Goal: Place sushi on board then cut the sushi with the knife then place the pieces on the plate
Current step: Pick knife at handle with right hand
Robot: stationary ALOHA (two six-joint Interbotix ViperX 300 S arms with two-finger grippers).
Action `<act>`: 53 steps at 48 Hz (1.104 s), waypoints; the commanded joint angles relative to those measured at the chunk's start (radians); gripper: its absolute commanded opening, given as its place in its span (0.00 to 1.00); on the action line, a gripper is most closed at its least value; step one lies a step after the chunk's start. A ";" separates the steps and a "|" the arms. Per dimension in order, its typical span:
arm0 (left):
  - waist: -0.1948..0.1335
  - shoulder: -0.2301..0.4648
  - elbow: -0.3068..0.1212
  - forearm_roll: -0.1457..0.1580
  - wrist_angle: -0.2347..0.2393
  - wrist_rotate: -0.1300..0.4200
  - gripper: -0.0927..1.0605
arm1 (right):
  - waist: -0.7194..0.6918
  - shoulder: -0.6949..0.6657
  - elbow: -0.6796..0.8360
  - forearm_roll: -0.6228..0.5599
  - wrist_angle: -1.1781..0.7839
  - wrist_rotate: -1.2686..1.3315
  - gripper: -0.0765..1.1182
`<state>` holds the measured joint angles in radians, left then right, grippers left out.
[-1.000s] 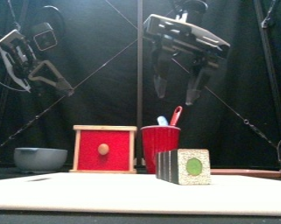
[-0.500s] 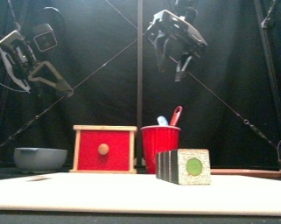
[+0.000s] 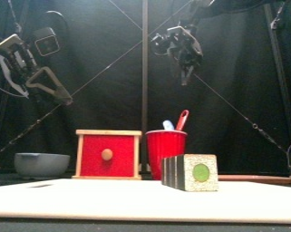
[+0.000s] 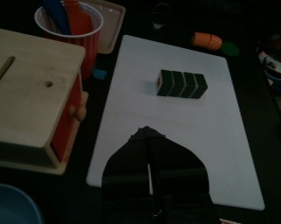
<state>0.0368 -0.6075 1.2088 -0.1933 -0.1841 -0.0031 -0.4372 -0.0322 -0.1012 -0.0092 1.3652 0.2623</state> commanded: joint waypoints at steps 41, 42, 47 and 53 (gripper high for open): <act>0.040 0.000 0.003 -0.060 -0.003 0.000 0.05 | -0.181 0.233 -0.032 0.307 0.084 -0.336 0.82; 0.040 0.000 0.005 -0.060 -0.003 0.000 0.05 | -0.179 0.235 -0.032 0.308 0.084 -0.336 0.82; 0.040 0.000 0.008 -0.060 -0.003 0.000 0.05 | -0.164 0.245 -0.029 0.304 0.086 -0.330 0.82; 0.040 0.000 0.009 -0.060 -0.003 0.000 0.05 | -0.153 0.262 -0.023 0.304 0.089 -0.331 0.82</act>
<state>0.0736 -0.6075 1.2318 -0.2531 -0.1825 -0.0031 -0.5983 0.2485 -0.1150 0.2930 1.4527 -0.0675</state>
